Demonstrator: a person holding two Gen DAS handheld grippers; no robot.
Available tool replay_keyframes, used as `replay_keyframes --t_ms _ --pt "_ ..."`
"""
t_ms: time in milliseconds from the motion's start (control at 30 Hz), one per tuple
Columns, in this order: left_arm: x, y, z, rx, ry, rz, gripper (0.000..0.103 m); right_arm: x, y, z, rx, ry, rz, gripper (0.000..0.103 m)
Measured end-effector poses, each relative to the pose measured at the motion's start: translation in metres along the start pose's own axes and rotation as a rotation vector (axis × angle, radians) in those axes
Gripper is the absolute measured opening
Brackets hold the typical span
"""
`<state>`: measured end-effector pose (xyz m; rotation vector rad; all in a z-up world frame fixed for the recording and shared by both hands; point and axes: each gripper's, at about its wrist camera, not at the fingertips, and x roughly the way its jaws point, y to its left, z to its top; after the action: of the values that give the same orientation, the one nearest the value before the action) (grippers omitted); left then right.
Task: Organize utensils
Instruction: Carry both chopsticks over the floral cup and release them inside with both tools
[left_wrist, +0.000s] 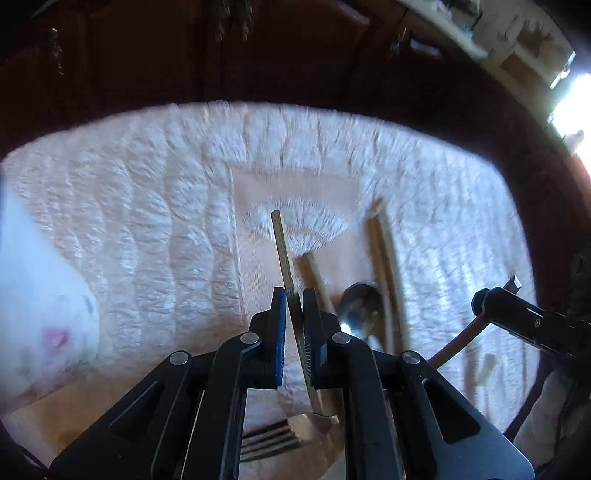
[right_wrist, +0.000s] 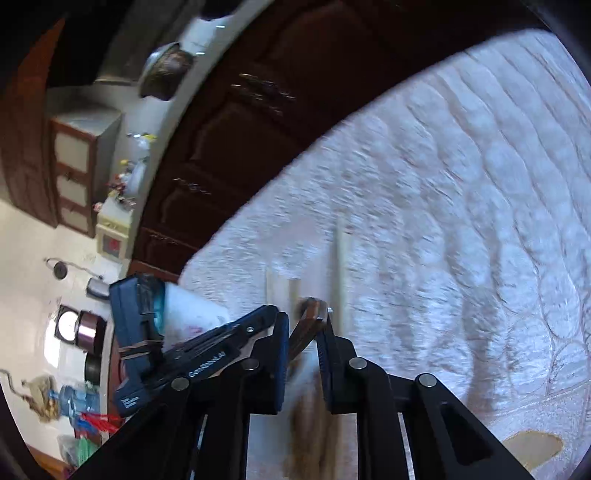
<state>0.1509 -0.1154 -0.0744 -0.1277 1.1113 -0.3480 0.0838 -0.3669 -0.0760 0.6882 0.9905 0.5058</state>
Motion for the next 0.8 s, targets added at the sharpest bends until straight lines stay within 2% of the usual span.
replay_keyframes --t_ms 133,267,400,533,800 --pt "-0.046 0.000 0.002 0.012 -0.106 -0.007 0.008 -0.015 0.042 -0.001 -0.094 -0.022 0.057 0.010" --pt "-0.090 0.000 -0.003 0.037 -0.211 0.030 0.007 -0.028 0.082 -0.004 -0.193 -0.044 0.086 0.009" --pt "-0.125 0.019 -0.005 0.016 -0.271 0.046 0.006 -0.043 0.115 -0.011 -0.254 -0.064 0.132 0.009" --pt "-0.155 0.026 -0.005 -0.004 -0.330 0.042 0.006 -0.055 0.143 -0.015 -0.330 -0.084 0.125 0.009" --pt "-0.234 0.046 0.001 -0.042 -0.496 0.051 0.006 -0.077 0.186 -0.005 -0.443 -0.133 0.103 0.009"
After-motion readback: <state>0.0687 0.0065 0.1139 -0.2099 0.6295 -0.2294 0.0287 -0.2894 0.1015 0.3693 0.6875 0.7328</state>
